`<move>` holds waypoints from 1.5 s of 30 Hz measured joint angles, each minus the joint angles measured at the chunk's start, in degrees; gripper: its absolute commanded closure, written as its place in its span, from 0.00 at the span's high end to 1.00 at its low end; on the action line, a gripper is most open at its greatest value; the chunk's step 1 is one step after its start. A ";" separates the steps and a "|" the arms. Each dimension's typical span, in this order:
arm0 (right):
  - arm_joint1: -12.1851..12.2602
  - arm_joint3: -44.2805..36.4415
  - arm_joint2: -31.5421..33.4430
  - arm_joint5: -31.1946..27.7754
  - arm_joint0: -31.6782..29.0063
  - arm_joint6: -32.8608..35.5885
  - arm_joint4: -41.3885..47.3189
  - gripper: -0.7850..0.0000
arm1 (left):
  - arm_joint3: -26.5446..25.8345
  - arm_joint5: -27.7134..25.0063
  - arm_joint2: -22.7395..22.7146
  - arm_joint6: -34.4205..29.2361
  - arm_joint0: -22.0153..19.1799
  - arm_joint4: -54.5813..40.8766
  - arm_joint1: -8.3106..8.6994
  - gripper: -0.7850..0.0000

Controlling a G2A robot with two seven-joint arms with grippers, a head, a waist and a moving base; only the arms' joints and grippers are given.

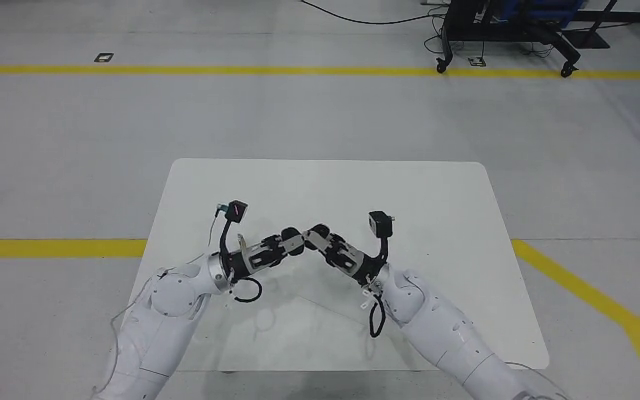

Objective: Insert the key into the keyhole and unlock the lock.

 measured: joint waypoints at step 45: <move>7.43 -10.61 10.52 14.23 -6.35 45.06 16.65 0.20 | -3.87 6.12 2.64 -15.85 -1.53 7.08 2.85 0.00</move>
